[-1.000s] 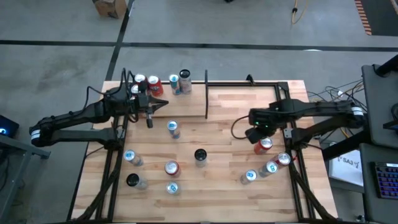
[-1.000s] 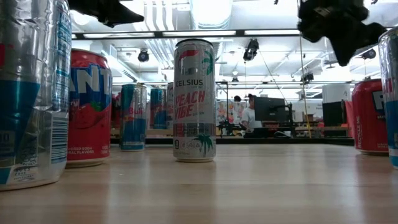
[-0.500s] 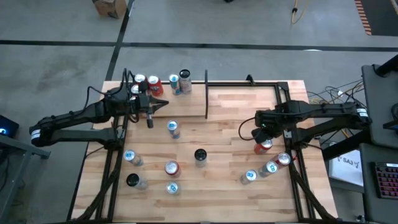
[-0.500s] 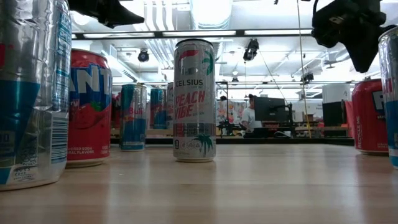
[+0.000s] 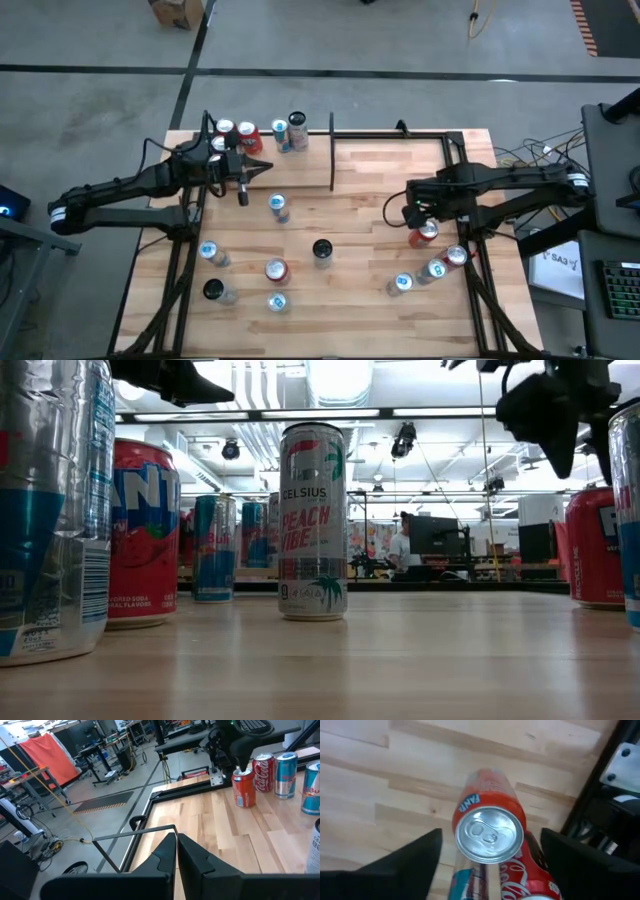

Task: Place canned beverage on shelf
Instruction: Put the red soda can on the shelf aligned with the other red soda can

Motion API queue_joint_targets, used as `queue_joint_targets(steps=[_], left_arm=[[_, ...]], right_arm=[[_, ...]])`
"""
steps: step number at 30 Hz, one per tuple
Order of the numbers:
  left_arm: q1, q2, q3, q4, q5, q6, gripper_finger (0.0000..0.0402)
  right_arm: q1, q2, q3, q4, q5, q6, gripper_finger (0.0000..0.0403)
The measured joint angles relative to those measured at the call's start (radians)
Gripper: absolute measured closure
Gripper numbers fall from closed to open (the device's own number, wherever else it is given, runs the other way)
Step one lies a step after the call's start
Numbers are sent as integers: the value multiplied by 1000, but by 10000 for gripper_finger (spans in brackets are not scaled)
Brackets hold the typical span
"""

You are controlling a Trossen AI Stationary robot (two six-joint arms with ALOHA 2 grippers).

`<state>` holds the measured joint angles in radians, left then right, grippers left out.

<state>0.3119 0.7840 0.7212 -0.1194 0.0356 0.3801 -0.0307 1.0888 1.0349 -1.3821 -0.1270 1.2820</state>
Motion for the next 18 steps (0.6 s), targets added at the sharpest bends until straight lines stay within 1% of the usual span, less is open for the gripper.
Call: queue_joint_targets(steps=[2,4,10,18], left_arm=[[0,0,0,1,0,0,402],[0,0,0,1,0,0,402],[0,0,0,0,0,0,402],[0,0,-2,0,-1,0,402]], right_arm=[[0,23,0,1,-33,-28,43],[0,47,0,4,-48,-36,34],[0,120,-3,9,-43,-94,30],[0,219,-38,13,-27,-128,34]])
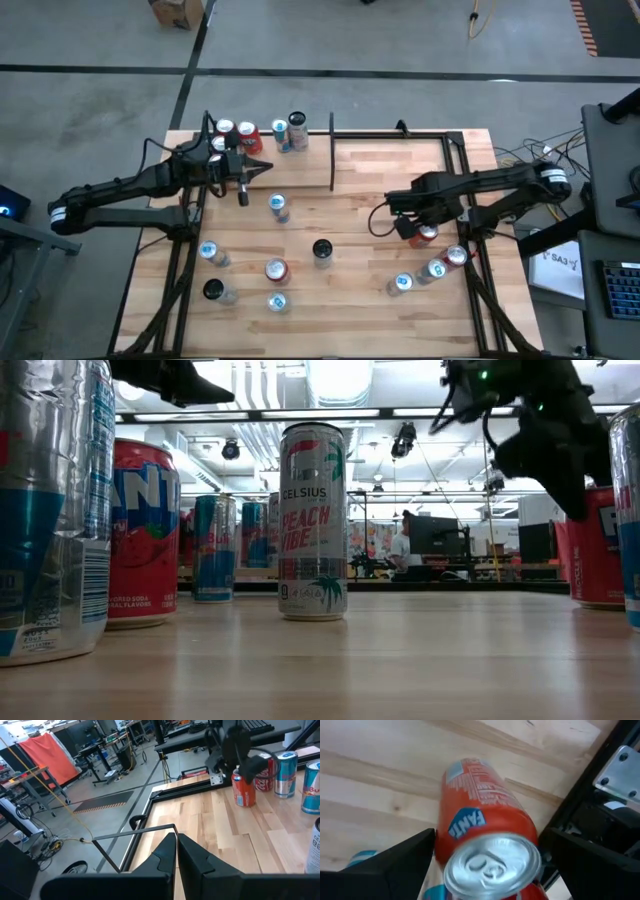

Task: Place canned beverage on shelf
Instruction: Put the red soda can on the shelf aligned with the other red soda can

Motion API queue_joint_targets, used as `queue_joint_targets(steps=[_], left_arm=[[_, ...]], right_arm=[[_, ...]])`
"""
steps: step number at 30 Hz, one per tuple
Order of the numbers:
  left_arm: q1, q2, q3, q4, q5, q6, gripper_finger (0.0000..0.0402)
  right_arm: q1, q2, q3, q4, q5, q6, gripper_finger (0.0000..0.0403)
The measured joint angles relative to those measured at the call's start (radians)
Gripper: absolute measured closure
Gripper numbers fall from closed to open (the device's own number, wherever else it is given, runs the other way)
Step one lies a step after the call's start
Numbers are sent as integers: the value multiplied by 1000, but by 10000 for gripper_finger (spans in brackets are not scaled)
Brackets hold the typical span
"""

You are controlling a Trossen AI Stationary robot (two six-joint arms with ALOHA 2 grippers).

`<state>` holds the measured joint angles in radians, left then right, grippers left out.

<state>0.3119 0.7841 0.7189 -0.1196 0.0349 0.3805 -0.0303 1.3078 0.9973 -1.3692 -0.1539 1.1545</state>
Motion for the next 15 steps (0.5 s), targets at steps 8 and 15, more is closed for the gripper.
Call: queue_joint_targets(steps=[8,15], left_arm=[[0,0,-1,0,0,0,402],[0,0,-1,0,0,0,402]], right_arm=[[0,80,2,20,-4,-3,109],[0,57,21,21,11,24,109]])
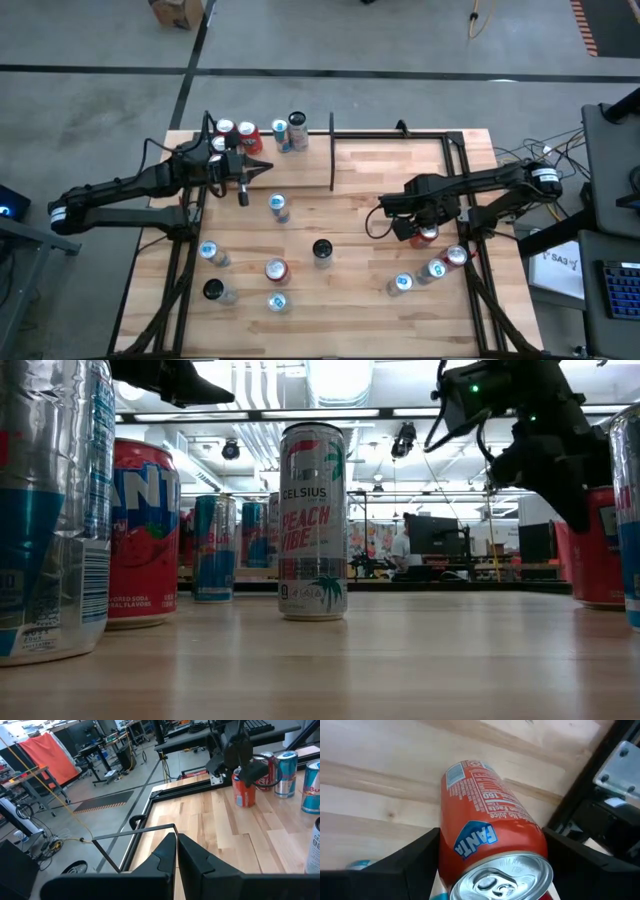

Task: Place canned beverage on shelf
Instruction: Put the red soda can on the shelf aligned with the other red soda can

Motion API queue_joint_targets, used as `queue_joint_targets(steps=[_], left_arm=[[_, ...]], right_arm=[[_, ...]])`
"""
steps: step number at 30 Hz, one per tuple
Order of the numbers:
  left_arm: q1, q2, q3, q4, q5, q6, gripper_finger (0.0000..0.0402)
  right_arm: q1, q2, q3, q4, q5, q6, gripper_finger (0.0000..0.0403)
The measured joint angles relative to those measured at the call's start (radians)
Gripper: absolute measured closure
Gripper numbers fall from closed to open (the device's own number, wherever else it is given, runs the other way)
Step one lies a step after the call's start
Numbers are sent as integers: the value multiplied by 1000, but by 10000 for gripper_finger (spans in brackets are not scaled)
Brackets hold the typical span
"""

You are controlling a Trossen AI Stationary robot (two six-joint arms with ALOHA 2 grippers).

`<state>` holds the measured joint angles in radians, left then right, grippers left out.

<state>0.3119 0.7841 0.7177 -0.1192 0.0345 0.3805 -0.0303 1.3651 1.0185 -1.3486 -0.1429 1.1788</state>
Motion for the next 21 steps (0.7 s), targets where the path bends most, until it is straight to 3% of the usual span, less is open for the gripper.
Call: queue_joint_targets(steps=[5,11,16,21], left_arm=[[0,13,0,11,0,-4,402],[0,61,0,58,1,-23,402],[0,106,0,107,1,-27,401],[-2,124,0,145,2,-38,384]], right_arm=[[-12,-45,171,8,129,-5,110],[-34,-22,447,138,325,-187,110],[-75,44,618,308,345,-404,110],[-108,171,779,301,309,-564,110]])
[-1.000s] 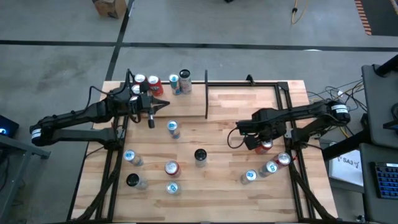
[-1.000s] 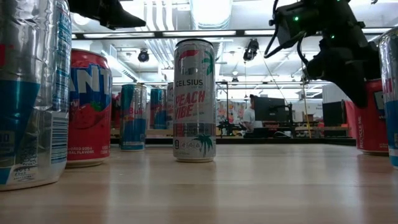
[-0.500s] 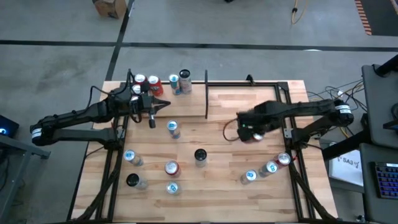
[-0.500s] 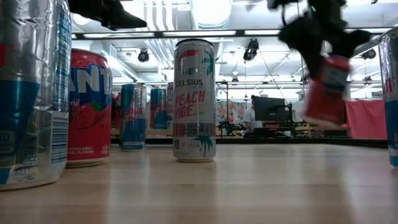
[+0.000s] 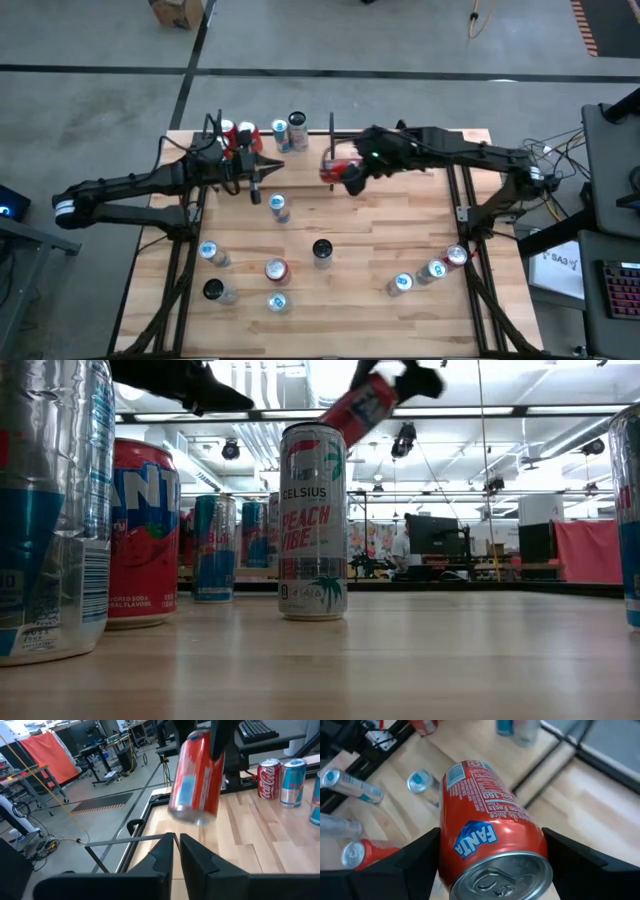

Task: Place canned beverage on shelf
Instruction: Put the red soda can on the shelf aligned with the other red soda can

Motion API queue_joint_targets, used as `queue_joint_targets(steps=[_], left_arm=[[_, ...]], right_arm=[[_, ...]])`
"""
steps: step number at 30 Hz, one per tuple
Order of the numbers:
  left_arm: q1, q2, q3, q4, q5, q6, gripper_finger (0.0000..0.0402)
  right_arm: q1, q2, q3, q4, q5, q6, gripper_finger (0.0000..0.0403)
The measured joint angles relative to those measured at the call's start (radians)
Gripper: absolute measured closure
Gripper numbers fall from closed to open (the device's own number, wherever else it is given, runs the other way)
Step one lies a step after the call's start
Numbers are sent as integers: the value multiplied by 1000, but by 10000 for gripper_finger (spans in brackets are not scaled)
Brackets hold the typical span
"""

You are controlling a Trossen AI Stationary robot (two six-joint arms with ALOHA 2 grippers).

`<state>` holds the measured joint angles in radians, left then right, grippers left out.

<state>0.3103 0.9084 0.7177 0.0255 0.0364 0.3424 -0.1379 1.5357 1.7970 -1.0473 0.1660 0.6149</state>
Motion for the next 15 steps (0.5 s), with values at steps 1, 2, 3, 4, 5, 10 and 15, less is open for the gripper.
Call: queue_joint_targets(steps=[1,2,3,4,5,10,15], left_arm=[[0,1,0,2,0,1,377],[0,1,0,2,0,5,367],[-2,0,0,4,0,11,356],[-3,0,0,4,0,14,342],[-6,0,0,4,2,22,325],[-31,6,0,-1,54,57,210],[-41,36,0,21,-23,58,77]], right_arm=[[-7,32,33,1,-11,-30,110],[-12,64,65,-3,-19,-58,110],[-15,97,99,-6,-20,-87,110],[-19,133,136,-9,-19,-114,110],[-23,166,174,-14,-19,-138,110],[-46,318,361,-93,-20,-222,110],[-63,427,514,-166,-33,-266,110]])
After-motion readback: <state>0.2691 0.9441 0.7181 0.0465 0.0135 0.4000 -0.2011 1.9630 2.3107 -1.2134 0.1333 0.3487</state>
